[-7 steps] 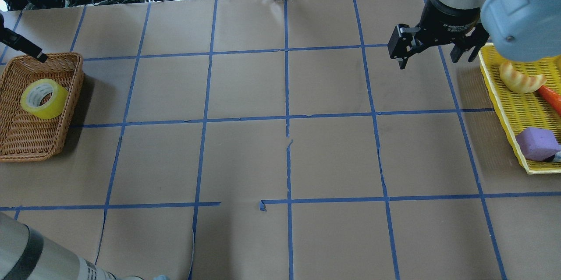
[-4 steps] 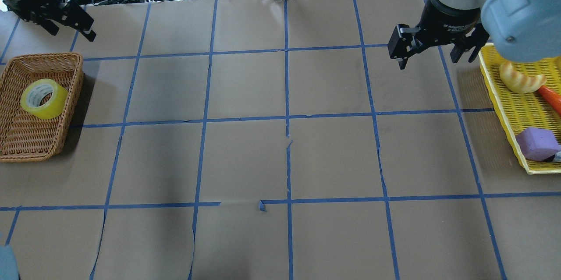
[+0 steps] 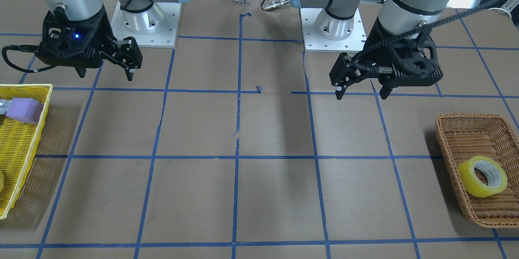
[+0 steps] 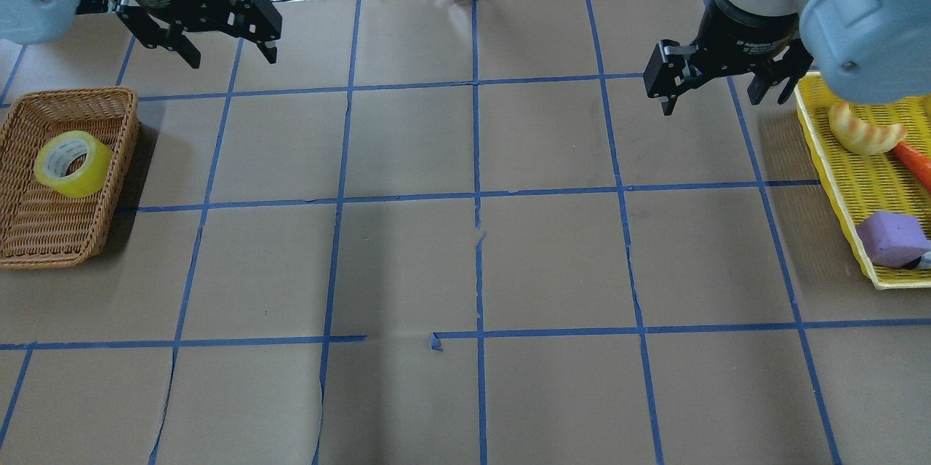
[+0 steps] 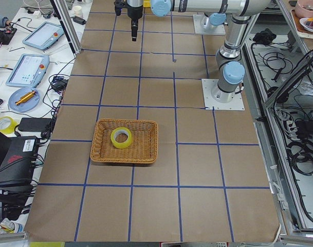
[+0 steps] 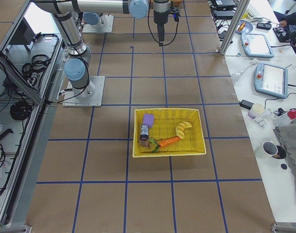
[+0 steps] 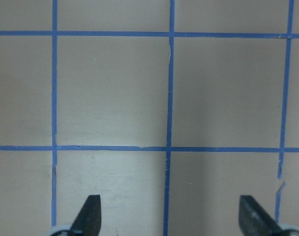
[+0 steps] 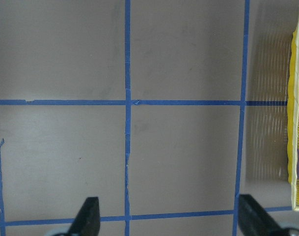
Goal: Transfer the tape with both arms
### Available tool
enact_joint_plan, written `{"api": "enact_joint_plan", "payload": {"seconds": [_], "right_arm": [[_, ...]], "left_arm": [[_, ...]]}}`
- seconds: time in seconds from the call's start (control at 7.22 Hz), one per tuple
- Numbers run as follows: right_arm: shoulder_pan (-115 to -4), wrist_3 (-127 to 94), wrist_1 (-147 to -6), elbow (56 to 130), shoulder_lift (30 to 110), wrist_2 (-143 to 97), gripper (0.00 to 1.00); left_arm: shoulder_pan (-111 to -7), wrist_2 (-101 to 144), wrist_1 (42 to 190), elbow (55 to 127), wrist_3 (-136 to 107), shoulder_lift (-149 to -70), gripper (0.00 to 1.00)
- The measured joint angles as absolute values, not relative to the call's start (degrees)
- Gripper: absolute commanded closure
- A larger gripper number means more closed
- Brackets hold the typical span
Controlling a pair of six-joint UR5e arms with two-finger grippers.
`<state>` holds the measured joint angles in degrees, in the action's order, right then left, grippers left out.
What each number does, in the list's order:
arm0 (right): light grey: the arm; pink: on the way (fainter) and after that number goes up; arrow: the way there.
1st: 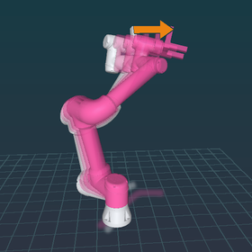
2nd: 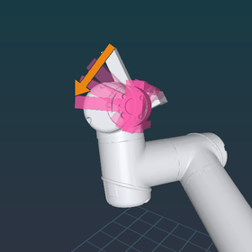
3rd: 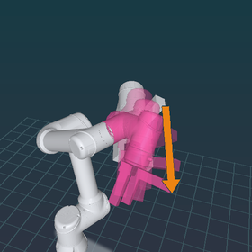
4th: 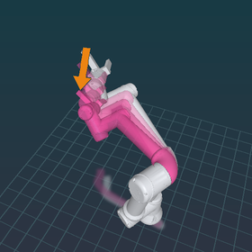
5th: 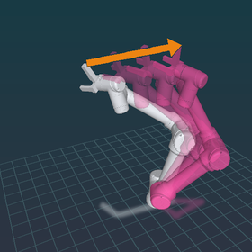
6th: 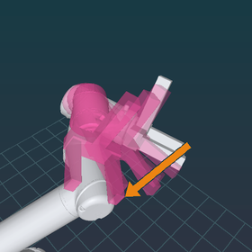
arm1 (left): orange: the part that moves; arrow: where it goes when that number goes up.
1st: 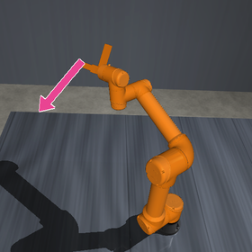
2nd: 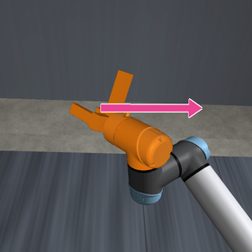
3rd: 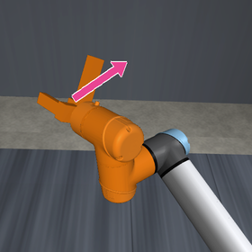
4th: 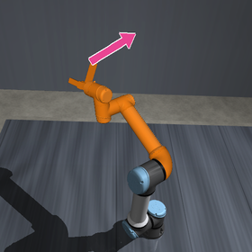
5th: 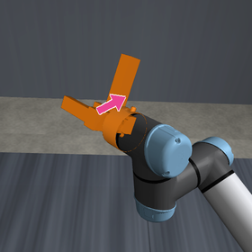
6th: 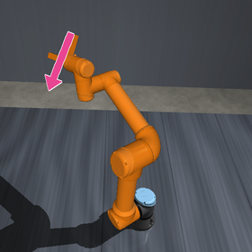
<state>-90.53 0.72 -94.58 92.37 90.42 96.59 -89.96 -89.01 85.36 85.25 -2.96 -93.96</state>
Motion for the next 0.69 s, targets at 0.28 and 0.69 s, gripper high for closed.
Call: {"api": "enact_joint_plan", "payload": {"seconds": [0.28, 0.69], "right_arm": [[-90.53, 0.58, -94.55, 92.37, 90.48, 96.46, 0.0], [-90.56, 0.69, -93.57, 92.15, 91.61, 93.98, 0.0]], "left_arm": [[-90.73, -88.66, 85.5, 87.07, -3.74, -92.01, 0.0], [-90.66, -89.0, 86.23, 88.06, -3.81, -90.4, 0.0]]}}
